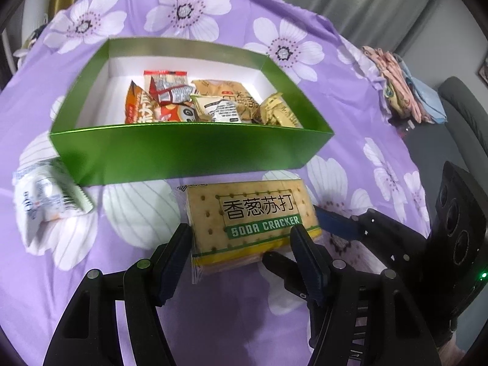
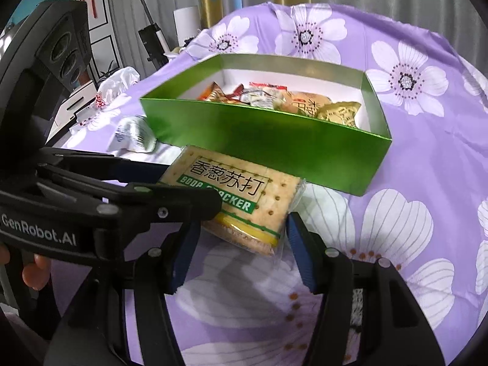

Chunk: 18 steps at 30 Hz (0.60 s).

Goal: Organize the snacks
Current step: 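Lift the cracker packet and carry it over the green box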

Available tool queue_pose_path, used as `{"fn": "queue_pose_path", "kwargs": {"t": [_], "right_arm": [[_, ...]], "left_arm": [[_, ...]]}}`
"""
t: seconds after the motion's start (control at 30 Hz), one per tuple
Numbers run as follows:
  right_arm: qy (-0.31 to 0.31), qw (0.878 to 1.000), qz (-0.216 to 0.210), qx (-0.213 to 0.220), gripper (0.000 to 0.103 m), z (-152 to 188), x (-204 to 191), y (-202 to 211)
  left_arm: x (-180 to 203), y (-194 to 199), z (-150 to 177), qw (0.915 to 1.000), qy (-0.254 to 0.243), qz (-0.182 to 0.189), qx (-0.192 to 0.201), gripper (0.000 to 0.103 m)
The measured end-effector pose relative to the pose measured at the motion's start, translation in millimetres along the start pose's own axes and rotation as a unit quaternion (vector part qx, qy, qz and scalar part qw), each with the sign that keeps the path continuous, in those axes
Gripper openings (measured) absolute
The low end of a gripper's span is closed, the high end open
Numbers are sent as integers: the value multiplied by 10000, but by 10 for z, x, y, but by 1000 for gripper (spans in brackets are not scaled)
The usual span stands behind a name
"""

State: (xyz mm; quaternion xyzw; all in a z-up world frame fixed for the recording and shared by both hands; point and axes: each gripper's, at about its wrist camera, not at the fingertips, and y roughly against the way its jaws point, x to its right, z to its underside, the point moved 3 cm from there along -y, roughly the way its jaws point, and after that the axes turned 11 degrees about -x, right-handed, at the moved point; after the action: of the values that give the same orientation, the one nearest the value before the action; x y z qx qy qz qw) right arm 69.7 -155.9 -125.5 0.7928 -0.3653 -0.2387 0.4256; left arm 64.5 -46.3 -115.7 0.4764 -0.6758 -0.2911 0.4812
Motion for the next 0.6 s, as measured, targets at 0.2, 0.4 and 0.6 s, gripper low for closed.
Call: {"fn": "queue_pose_path", "kwargs": {"t": [0.2,0.4,0.6], "right_arm": [[24,9998,118,187,59,-2,-113,227],[90,9989,247,397,59,-101,-201,440],[185,9972,380,617,59,-267,-255,600]], "left_arm": [[84,239,46,9997,-108,47,201,67],[162,504,-1,9984,-235,98,501,67],[185,704,-115,9965,-340,113,751,67]]}}
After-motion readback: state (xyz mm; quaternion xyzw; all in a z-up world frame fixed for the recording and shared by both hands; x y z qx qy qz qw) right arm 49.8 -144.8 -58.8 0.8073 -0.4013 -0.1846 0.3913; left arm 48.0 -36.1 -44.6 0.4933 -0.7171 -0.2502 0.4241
